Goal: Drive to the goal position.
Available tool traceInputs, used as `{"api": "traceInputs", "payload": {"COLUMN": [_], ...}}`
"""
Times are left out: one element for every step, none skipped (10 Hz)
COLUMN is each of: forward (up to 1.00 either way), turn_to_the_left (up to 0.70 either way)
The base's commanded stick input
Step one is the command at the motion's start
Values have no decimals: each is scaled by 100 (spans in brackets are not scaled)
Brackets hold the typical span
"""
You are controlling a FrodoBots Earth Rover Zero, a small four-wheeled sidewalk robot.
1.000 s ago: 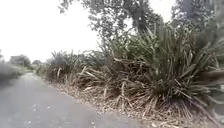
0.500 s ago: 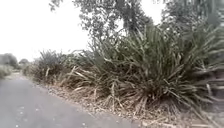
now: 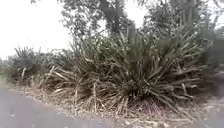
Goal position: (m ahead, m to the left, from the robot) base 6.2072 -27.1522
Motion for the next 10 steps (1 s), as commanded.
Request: {"api": "traceInputs", "payload": {"forward": [0, 0, 0, 0, 0, 0, 0, 0, 0, 0], "turn_to_the_left": [-70, -70, -70, -48, -23, 3, 70, 70, 70, 70]}}
